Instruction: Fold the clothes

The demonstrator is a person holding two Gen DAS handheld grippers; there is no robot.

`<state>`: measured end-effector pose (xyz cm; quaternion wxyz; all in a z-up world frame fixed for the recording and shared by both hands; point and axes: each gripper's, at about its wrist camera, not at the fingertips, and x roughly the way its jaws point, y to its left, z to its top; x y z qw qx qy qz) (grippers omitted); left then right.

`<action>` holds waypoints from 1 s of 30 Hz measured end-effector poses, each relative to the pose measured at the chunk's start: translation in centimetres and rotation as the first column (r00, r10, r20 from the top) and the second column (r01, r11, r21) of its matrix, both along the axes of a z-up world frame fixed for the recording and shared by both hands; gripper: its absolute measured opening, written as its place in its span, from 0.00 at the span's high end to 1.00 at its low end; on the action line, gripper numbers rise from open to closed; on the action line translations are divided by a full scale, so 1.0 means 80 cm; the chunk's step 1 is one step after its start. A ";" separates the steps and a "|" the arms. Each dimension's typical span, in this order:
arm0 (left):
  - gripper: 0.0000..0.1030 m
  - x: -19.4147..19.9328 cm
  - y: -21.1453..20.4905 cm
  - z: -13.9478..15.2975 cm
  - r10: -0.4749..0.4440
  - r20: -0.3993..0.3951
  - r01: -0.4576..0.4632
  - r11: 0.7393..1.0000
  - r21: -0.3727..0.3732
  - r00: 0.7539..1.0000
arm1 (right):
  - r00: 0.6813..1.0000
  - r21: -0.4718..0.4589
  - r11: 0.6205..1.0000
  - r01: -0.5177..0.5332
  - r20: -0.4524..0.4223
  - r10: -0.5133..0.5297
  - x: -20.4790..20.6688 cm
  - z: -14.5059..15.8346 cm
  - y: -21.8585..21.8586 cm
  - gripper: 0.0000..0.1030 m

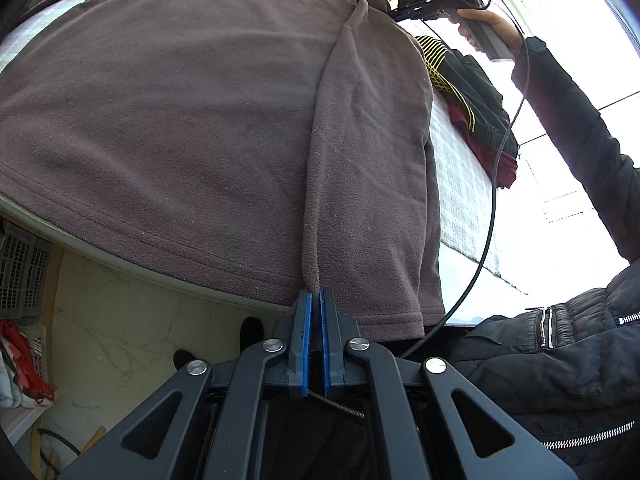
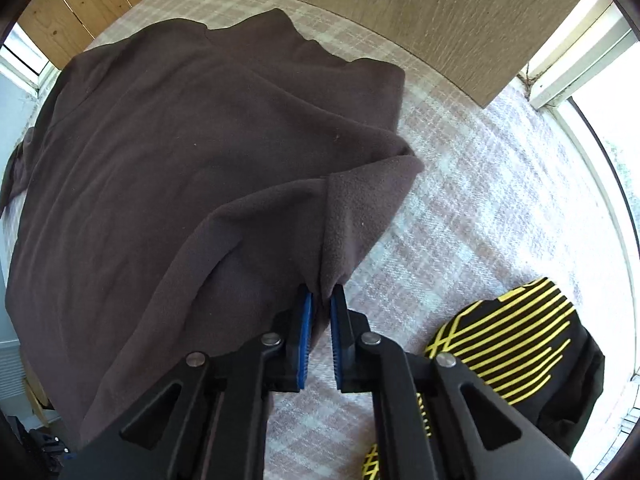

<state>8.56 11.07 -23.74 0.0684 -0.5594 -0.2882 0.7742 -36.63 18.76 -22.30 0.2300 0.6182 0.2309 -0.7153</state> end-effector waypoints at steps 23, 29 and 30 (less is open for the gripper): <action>0.96 0.003 -0.001 0.013 -0.043 -0.016 0.043 0.999 -0.033 0.999 | 0.996 -0.213 0.977 -0.018 0.078 0.036 0.241 0.023 0.071 0.76; 0.93 0.015 0.023 0.048 -0.118 -0.045 0.114 0.989 -0.095 0.992 | 0.988 -0.204 0.975 0.087 0.140 -0.059 0.214 0.004 0.074 0.75; 0.90 0.016 0.028 0.050 -0.134 -0.042 0.129 0.986 -0.109 0.990 | 0.989 -0.201 0.976 0.079 0.141 -0.051 0.215 0.002 0.071 0.75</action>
